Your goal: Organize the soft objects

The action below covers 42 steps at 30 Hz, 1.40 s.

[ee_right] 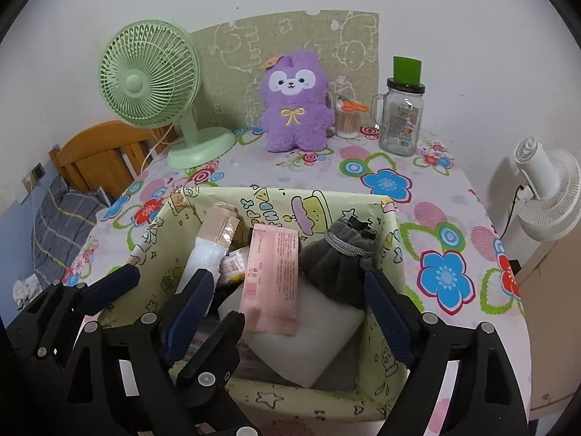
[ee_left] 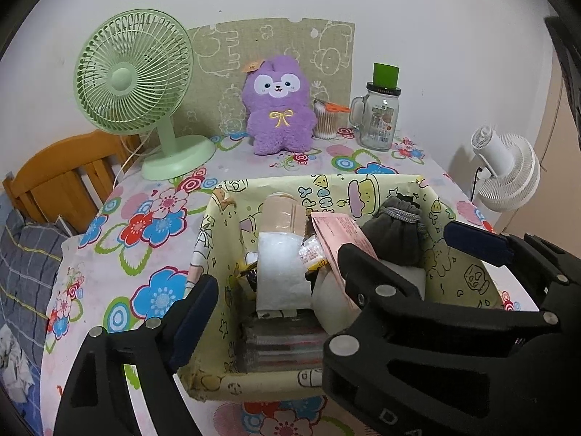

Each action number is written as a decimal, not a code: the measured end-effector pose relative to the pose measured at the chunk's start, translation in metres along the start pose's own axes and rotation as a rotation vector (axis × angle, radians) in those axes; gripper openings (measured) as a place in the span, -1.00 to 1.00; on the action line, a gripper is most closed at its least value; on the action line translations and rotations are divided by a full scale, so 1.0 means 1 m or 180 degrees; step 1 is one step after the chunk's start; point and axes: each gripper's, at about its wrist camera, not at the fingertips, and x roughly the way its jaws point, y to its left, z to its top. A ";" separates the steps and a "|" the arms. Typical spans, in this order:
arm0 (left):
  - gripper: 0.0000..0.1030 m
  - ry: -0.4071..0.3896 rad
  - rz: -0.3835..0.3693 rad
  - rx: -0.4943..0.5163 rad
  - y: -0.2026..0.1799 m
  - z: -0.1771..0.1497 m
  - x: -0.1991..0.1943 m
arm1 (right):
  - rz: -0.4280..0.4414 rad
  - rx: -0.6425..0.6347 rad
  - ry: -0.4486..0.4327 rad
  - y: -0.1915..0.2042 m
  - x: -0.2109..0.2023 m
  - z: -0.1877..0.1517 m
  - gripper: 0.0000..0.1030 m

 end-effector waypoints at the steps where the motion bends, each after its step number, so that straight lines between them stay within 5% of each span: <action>1: 0.71 -0.0009 -0.0003 -0.0007 0.000 -0.001 -0.002 | -0.0002 0.0008 -0.0007 0.000 -0.002 -0.001 0.72; 42: 0.91 -0.0202 -0.0009 -0.0042 0.007 -0.046 -0.062 | -0.0396 0.0127 -0.0319 0.000 -0.078 -0.056 0.90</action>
